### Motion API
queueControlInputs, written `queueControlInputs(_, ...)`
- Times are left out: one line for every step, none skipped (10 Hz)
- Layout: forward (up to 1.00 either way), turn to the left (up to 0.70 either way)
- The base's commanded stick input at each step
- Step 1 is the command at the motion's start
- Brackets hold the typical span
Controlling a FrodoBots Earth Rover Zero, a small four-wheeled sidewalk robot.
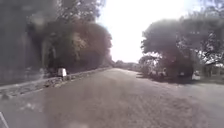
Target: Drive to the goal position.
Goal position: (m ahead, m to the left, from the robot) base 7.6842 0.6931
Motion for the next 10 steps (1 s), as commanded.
queueControlInputs(0.5,0.0)
queueControlInputs(0.5,0.0)
queueControlInputs(0.5,0.0)
queueControlInputs(0.5,0.0)
queueControlInputs(0.5,0.0)
queueControlInputs(0.5,0.0)
queueControlInputs(0.5,0.0)
queueControlInputs(0.5,0.0)
queueControlInputs(0.5,0.0)
queueControlInputs(0.5,0.0)
